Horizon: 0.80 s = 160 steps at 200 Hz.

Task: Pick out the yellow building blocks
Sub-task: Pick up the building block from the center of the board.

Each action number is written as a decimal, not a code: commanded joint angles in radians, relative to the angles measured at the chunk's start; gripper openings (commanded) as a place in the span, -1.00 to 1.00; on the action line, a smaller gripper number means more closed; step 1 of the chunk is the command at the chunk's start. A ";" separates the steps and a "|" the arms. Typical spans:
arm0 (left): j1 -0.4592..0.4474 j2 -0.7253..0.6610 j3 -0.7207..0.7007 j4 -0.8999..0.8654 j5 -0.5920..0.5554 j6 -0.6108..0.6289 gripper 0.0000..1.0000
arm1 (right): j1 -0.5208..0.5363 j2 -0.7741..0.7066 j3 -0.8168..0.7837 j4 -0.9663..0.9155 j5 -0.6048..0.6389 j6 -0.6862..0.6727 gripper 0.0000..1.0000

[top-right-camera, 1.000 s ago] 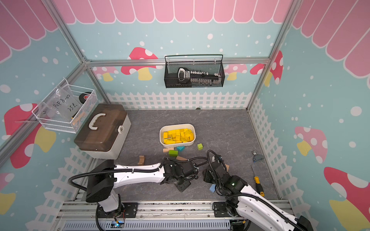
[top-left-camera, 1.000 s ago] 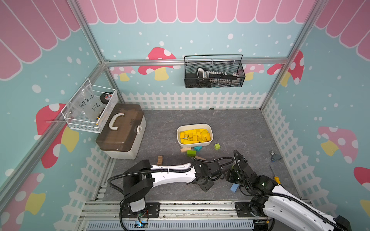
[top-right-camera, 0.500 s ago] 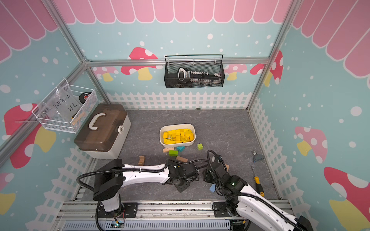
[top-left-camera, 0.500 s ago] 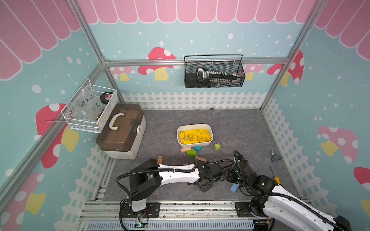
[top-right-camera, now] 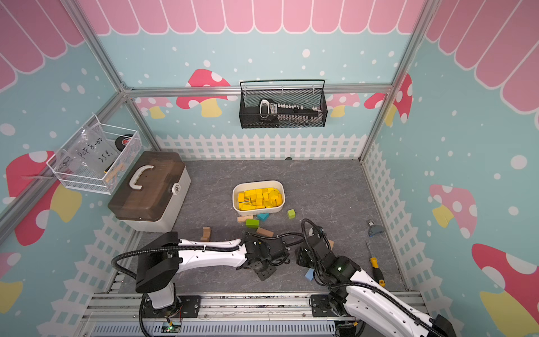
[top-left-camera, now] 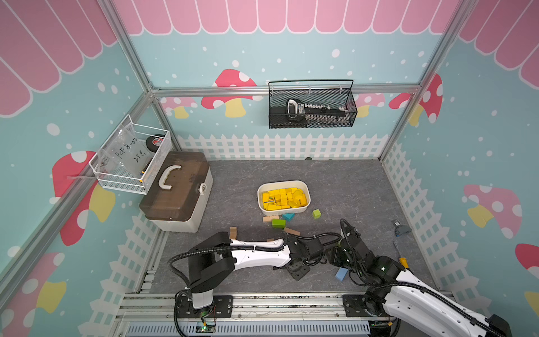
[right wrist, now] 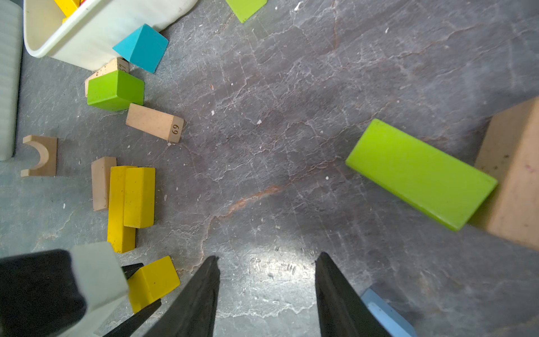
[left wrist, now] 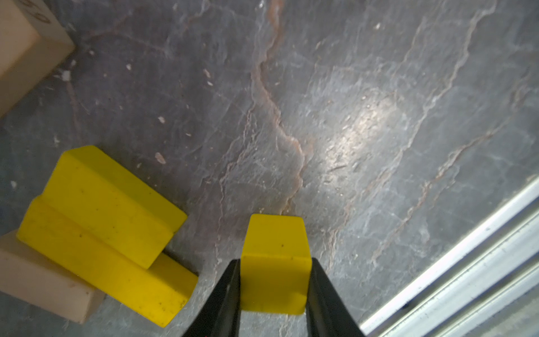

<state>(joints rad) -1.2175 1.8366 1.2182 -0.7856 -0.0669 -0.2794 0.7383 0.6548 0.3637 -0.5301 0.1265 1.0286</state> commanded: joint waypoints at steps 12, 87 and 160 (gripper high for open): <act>0.058 -0.049 0.022 -0.040 -0.011 0.025 -0.30 | -0.009 -0.022 -0.020 -0.004 -0.001 0.008 0.07; 0.242 -0.108 0.201 -0.153 0.033 0.118 -0.37 | -0.033 -0.034 -0.019 -0.011 -0.012 -0.021 0.12; 0.452 -0.010 0.477 -0.236 0.138 0.184 -0.37 | -0.089 -0.026 -0.036 0.027 -0.065 -0.056 0.18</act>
<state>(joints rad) -0.8234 1.7721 1.6176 -0.9710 0.0170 -0.1444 0.6724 0.6285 0.3462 -0.5224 0.0837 0.9913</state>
